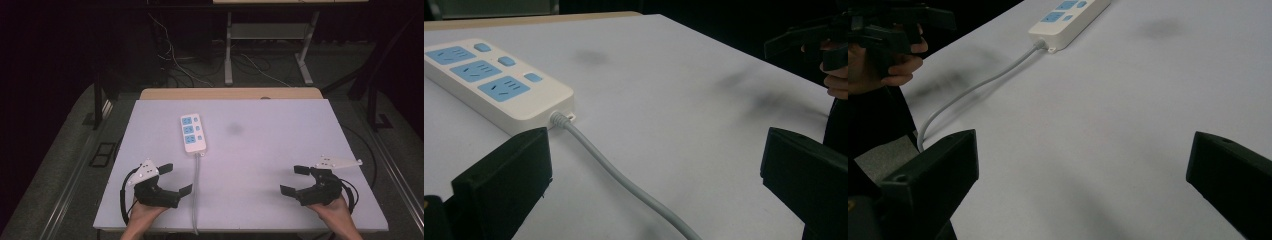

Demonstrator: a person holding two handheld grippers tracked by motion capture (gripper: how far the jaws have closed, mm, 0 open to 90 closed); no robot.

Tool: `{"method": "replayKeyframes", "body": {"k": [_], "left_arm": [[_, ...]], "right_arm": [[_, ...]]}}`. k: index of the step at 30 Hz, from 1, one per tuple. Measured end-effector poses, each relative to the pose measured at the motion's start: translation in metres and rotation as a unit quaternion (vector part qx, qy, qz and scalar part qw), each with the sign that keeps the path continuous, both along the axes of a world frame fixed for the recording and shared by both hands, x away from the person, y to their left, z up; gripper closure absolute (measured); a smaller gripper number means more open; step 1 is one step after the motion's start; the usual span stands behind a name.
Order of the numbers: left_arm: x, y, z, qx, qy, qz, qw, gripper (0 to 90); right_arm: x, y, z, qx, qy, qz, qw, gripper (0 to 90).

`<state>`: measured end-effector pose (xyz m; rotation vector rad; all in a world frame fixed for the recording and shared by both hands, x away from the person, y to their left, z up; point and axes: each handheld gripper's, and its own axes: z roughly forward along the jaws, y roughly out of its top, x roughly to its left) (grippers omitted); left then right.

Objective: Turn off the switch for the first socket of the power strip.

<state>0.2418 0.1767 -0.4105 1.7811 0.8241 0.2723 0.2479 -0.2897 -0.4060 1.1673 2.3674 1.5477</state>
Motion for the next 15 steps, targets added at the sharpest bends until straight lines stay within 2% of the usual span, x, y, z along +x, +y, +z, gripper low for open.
{"method": "replayKeyframes", "body": {"k": [15], "left_arm": [[0.0008, -0.0018, -0.0007, 0.003, 0.002, -0.009, 0.9999, 0.0]], "right_arm": [[-0.0006, 0.0010, -0.0017, -0.007, 0.004, 0.007, 0.9999, 0.1]]}}
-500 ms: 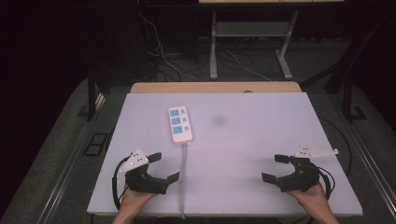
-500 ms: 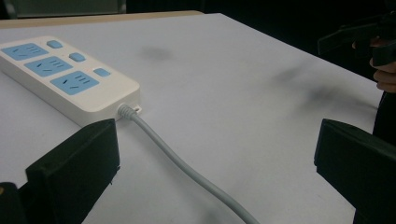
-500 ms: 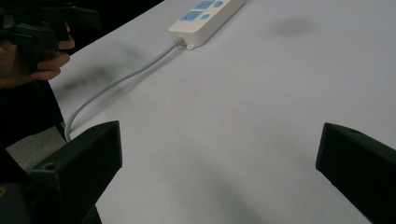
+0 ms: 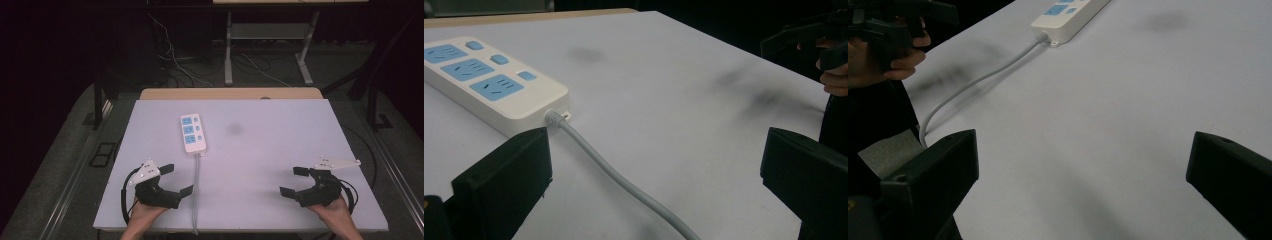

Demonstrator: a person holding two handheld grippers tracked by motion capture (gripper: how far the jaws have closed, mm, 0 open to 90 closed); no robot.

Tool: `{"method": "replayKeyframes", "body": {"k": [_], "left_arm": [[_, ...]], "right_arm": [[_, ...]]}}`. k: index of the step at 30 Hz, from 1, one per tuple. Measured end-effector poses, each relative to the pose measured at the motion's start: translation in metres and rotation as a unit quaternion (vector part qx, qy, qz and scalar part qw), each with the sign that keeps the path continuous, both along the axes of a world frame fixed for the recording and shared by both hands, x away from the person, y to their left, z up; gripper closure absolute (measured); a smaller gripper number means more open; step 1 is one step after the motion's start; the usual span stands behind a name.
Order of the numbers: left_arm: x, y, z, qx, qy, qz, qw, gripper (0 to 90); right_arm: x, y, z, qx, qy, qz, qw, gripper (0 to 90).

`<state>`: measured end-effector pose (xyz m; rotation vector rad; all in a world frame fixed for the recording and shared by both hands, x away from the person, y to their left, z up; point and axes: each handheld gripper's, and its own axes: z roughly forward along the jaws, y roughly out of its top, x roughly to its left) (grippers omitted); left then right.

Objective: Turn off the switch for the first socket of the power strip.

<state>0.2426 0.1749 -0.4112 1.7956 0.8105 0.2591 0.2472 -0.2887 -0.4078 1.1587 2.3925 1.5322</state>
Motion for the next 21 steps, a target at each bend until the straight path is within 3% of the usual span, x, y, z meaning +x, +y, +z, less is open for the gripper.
{"method": "replayKeyframes", "body": {"k": [12, 21], "left_arm": [[0.002, 0.003, 0.003, 0.012, 0.011, -0.001, 0.9999, 0.0], [0.003, 0.001, 0.012, 0.014, 0.017, -0.020, 0.9996, 0.0]], "right_arm": [[0.000, -0.001, -0.001, -0.003, 0.001, 0.000, 1.0000, 0.1], [0.000, -0.001, -0.001, -0.010, 0.003, 0.000, 0.9999, 0.1]]}}
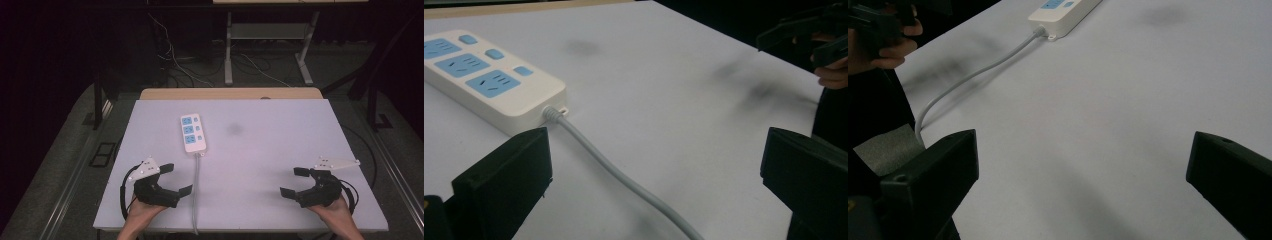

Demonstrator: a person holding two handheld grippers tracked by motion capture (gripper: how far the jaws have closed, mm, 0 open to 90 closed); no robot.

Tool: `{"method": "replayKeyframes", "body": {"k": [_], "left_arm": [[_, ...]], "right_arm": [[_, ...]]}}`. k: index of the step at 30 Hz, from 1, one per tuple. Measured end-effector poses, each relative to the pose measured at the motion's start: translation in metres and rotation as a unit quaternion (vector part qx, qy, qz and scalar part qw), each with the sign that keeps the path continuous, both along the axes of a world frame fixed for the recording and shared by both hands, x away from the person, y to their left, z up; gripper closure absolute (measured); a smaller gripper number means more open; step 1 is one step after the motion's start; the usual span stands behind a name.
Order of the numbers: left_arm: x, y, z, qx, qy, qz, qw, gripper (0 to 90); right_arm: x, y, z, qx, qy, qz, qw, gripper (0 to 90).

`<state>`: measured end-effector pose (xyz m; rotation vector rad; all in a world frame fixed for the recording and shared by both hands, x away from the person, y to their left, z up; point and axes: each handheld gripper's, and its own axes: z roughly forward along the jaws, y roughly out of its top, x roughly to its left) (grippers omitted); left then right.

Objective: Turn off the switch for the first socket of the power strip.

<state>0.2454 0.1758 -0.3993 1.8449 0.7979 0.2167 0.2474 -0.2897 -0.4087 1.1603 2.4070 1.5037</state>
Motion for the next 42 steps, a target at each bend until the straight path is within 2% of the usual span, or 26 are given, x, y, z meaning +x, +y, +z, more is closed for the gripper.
{"method": "replayKeyframes", "body": {"k": [12, 20, 34, 42], "left_arm": [[0.009, -0.003, 0.015, 0.020, 0.001, -0.007, 0.9998, 0.0], [0.020, 0.001, 0.023, 0.022, -0.001, -0.005, 0.9997, 0.0], [0.040, 0.005, 0.038, 0.039, 0.005, -0.004, 0.9992, 0.0], [0.048, 0.002, 0.038, 0.052, 0.011, -0.008, 0.9986, 0.0]], "right_arm": [[0.000, -0.001, -0.001, -0.001, 0.001, -0.001, 1.0000, 0.2], [0.000, -0.002, -0.001, -0.002, 0.002, -0.003, 1.0000, 0.1], [-0.001, -0.003, -0.001, -0.003, 0.001, -0.005, 1.0000, 0.1], [-0.002, -0.004, -0.001, -0.003, 0.004, -0.005, 1.0000, 0.1]]}}
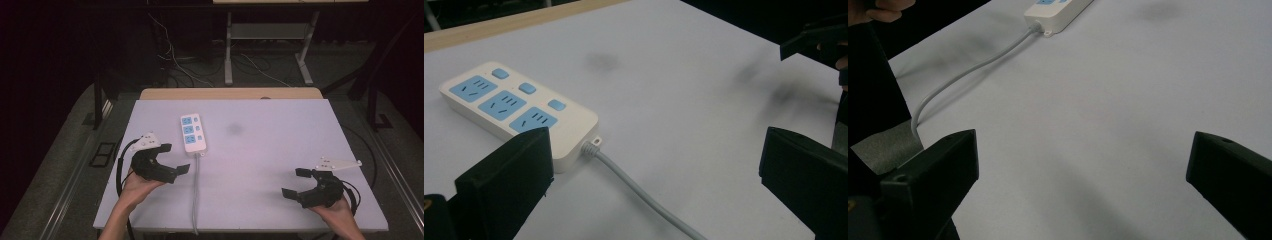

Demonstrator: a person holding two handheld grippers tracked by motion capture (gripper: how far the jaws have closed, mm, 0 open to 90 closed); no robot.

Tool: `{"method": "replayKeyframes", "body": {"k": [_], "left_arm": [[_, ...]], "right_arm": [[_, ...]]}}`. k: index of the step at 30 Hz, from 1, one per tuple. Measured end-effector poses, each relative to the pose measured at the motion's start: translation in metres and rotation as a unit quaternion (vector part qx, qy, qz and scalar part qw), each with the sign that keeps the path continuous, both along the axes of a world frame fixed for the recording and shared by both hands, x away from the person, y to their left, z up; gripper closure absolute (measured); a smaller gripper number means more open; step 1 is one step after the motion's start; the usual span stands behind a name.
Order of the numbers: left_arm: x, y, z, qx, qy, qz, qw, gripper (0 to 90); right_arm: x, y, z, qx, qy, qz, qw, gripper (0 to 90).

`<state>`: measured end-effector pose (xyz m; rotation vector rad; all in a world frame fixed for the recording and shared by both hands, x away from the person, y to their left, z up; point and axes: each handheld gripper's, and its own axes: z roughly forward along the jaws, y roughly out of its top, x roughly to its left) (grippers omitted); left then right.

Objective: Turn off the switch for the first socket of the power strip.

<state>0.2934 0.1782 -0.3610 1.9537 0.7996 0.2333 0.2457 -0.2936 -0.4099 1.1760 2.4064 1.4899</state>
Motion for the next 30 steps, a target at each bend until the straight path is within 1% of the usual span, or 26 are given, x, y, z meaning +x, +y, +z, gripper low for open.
{"method": "replayKeyframes", "body": {"k": [14, 18, 22, 26, 30], "left_arm": [[0.019, -0.006, 0.007, 0.027, 0.007, -0.005, 0.9996, 0.0], [0.025, -0.010, 0.011, 0.043, 0.008, -0.012, 0.9989, 0.0], [0.032, -0.013, 0.014, 0.064, 0.010, -0.020, 0.9977, 0.0], [0.039, -0.017, 0.016, 0.087, 0.013, -0.026, 0.9958, 0.1], [0.045, -0.019, 0.016, 0.101, 0.016, -0.030, 0.9943, 0.7]], "right_arm": [[0.000, 0.000, 0.000, -0.004, 0.001, 0.000, 1.0000, 0.1], [0.000, -0.001, -0.001, -0.005, 0.000, 0.000, 1.0000, 0.1], [0.000, -0.001, -0.001, -0.006, 0.000, 0.000, 1.0000, 0.2], [-0.001, -0.001, -0.001, -0.007, 0.000, 0.000, 1.0000, 0.1], [-0.001, -0.001, -0.001, -0.009, 0.000, 0.001, 1.0000, 0.1]]}}
